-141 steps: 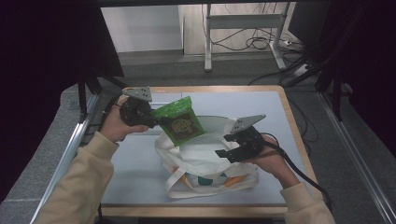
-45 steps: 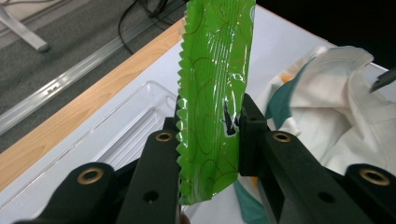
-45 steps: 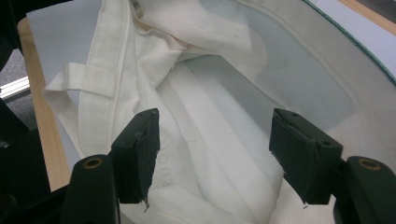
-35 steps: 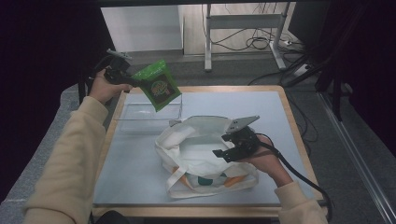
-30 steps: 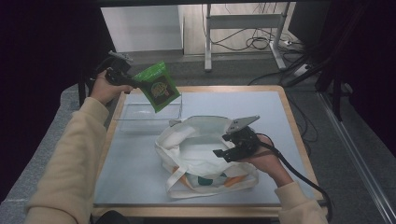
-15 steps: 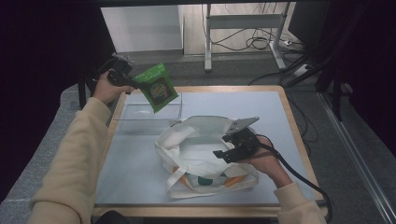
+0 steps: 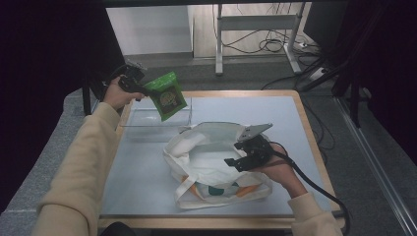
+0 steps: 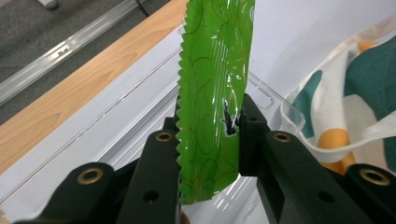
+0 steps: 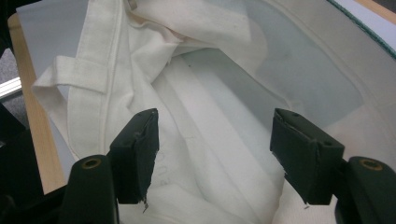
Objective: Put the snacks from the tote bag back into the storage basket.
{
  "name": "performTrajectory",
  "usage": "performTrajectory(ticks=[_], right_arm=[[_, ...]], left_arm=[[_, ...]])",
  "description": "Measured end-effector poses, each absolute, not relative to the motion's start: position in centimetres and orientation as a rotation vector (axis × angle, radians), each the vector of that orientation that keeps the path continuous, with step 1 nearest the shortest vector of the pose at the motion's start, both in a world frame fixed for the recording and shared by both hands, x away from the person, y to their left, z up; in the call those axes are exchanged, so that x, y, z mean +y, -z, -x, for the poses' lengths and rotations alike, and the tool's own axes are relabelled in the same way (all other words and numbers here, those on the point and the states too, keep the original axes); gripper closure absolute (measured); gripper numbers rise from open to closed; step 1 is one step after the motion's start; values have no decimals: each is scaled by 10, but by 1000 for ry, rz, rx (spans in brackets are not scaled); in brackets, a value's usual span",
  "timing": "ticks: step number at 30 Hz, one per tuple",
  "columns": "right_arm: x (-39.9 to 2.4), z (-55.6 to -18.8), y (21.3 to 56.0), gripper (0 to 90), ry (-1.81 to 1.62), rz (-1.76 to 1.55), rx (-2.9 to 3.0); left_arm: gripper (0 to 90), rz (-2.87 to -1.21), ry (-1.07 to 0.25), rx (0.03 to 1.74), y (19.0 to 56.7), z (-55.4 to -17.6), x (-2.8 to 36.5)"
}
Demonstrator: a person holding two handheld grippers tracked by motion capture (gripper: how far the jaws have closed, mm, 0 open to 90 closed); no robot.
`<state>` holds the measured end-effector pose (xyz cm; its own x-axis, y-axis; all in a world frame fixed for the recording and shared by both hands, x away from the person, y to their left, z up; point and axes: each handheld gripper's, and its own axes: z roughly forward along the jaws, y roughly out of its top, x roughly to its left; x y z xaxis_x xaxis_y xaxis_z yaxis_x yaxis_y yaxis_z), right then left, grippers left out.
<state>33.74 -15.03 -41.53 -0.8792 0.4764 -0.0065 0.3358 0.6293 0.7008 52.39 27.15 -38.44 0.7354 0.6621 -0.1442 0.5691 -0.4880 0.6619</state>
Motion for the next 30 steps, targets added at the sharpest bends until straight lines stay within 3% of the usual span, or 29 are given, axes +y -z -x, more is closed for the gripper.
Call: performTrajectory(ticks=[30], right_arm=[[-163,-341,414,324,-1100,-712,2629]], left_arm=[[753,-2364,-122,913,427,-561,248]])
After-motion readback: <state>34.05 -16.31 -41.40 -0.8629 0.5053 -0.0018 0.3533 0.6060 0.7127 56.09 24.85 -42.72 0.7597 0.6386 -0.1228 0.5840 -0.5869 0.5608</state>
